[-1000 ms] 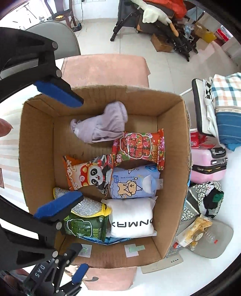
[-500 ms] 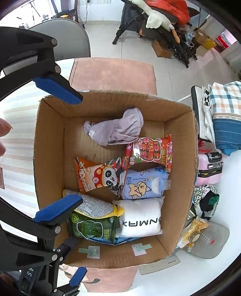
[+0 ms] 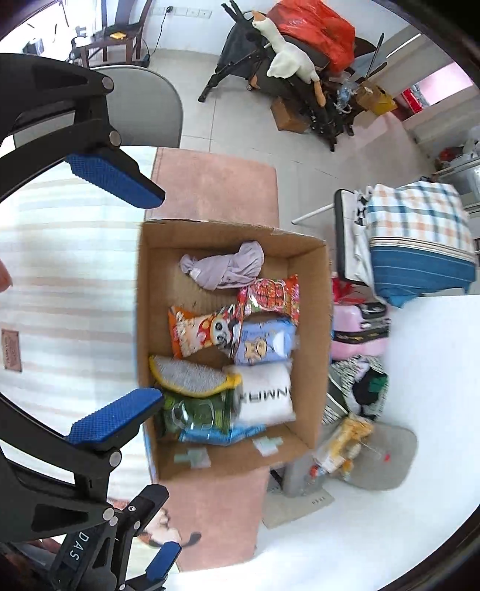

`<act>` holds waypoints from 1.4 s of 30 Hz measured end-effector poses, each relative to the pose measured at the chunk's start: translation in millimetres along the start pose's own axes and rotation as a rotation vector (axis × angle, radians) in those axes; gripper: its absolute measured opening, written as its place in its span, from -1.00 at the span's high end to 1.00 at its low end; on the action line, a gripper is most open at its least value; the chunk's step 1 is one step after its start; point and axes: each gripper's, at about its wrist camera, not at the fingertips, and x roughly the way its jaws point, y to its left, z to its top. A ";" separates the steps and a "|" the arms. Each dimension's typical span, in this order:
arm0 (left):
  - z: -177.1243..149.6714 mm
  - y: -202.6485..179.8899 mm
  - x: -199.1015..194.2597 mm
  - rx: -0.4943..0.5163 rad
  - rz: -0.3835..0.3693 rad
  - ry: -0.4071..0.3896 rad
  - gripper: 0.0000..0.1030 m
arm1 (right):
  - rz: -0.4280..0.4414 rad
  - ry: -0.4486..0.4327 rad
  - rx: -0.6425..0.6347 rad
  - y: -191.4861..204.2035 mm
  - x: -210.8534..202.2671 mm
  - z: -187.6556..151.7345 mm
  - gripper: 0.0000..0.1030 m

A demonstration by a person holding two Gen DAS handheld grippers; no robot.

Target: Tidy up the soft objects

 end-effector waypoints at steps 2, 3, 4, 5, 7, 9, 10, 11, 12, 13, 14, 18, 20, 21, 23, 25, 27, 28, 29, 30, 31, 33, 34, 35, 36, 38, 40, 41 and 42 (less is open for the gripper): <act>-10.2 -1.3 -19.6 0.001 -0.013 -0.023 -0.94 | 0.002 -0.035 -0.002 -2.2 -24.9 -13.0 -1.00; -16.5 -1.7 -32.1 0.001 -0.018 -0.042 -0.94 | -0.001 -0.048 -0.005 -2.7 -34.3 -18.2 -1.00; -21.0 -2.2 -42.1 0.004 -0.019 -0.060 -0.94 | -0.004 -0.063 -0.010 -2.3 -44.4 -23.1 -1.00; -28.0 -3.6 -54.9 0.011 -0.008 -0.081 -0.94 | -0.009 -0.082 -0.014 -1.5 -55.7 -28.8 -1.00; -36.3 -5.0 -71.4 0.021 -0.010 -0.107 -0.94 | -0.006 -0.115 -0.020 -1.6 -78.2 -38.3 -1.00; -45.8 -4.8 -90.0 0.019 -0.001 -0.130 -0.94 | -0.002 -0.146 -0.023 -2.6 -101.2 -48.4 -1.00; -49.7 -4.7 -97.9 0.020 -0.004 -0.137 -0.94 | -0.001 -0.159 -0.023 -3.1 -110.8 -52.7 -1.00; -53.2 -4.3 -105.2 0.022 -0.007 -0.145 -0.94 | -0.004 -0.180 -0.025 -4.0 -124.5 -58.4 -1.00; -57.9 -4.2 -115.1 0.021 -0.011 -0.159 -0.94 | -0.001 -0.193 -0.020 -5.1 -134.5 -63.5 -1.00; -60.9 -3.5 -122.7 0.021 -0.010 -0.172 -0.94 | 0.010 -0.204 -0.012 -6.6 -143.8 -67.7 -1.00; -65.3 -3.8 -133.2 0.022 -0.006 -0.188 -0.94 | 0.015 -0.214 -0.005 -8.0 -153.6 -72.4 -1.00; -75.9 -4.2 -158.0 0.028 -0.008 -0.221 -0.94 | 0.022 -0.265 0.012 -12.3 -193.4 -92.5 -1.00; -81.4 -4.5 -169.1 0.028 -0.015 -0.231 -0.94 | 0.016 -0.292 0.010 -11.9 -210.0 -100.6 -1.00; -83.1 -4.6 -172.4 0.031 -0.021 -0.231 -0.94 | 0.009 -0.307 0.007 -11.5 -219.4 -105.3 -1.00; -89.7 -5.4 -182.1 0.036 -0.036 -0.235 -0.94 | 0.007 -0.326 0.001 -10.9 -234.2 -113.0 -1.00; -95.0 -6.3 -189.3 0.039 -0.040 -0.241 -0.94 | -0.006 -0.351 -0.009 -9.0 -249.3 -120.6 -1.00; -100.7 -6.9 -197.0 0.043 -0.046 -0.243 -0.94 | -0.018 -0.375 -0.016 -7.4 -263.6 -130.3 -1.00; -103.6 -6.7 -200.4 0.042 -0.046 -0.248 -0.94 | -0.026 -0.384 -0.017 -6.9 -269.0 -134.1 -1.00; -107.4 -6.6 -205.0 0.042 -0.044 -0.254 -0.94 | -0.035 -0.391 -0.020 -6.7 -274.0 -137.7 -1.00; -109.6 -6.1 -208.4 0.043 -0.042 -0.257 -0.94 | -0.035 -0.395 -0.023 -6.8 -279.2 -141.8 -1.00; -110.5 -6.4 -210.1 0.043 -0.041 -0.261 -0.94 | -0.035 -0.396 -0.025 -6.3 -282.7 -143.9 -1.00; -115.6 -6.1 -215.1 0.041 -0.039 -0.267 -0.94 | -0.031 -0.396 -0.034 -5.3 -289.5 -149.1 -1.00; -117.2 -6.2 -216.5 0.041 -0.037 -0.269 -0.94 | -0.028 -0.397 -0.037 -4.2 -291.0 -149.4 -1.00; -118.2 -5.9 -217.9 0.039 -0.034 -0.272 -0.94 | -0.027 -0.401 -0.043 -3.5 -294.8 -151.5 -1.00; -118.7 -5.0 -218.7 0.035 -0.034 -0.275 -0.94 | -0.029 -0.406 -0.048 -2.2 -297.2 -152.0 -1.00; -119.0 -3.8 -219.9 0.029 -0.035 -0.281 -0.94 | -0.033 -0.420 -0.050 -1.3 -303.2 -153.4 -1.00; -119.9 -2.2 -223.1 0.017 -0.029 -0.295 -0.94 | -0.041 -0.432 -0.048 -0.8 -306.9 -153.2 -1.00; -121.3 -2.2 -226.6 0.016 -0.025 -0.304 -0.94 | -0.043 -0.439 -0.045 -1.3 -308.8 -152.9 -1.00; -121.4 -2.4 -228.8 0.015 -0.023 -0.311 -0.94 | -0.044 -0.446 -0.040 -2.5 -311.2 -152.7 -1.00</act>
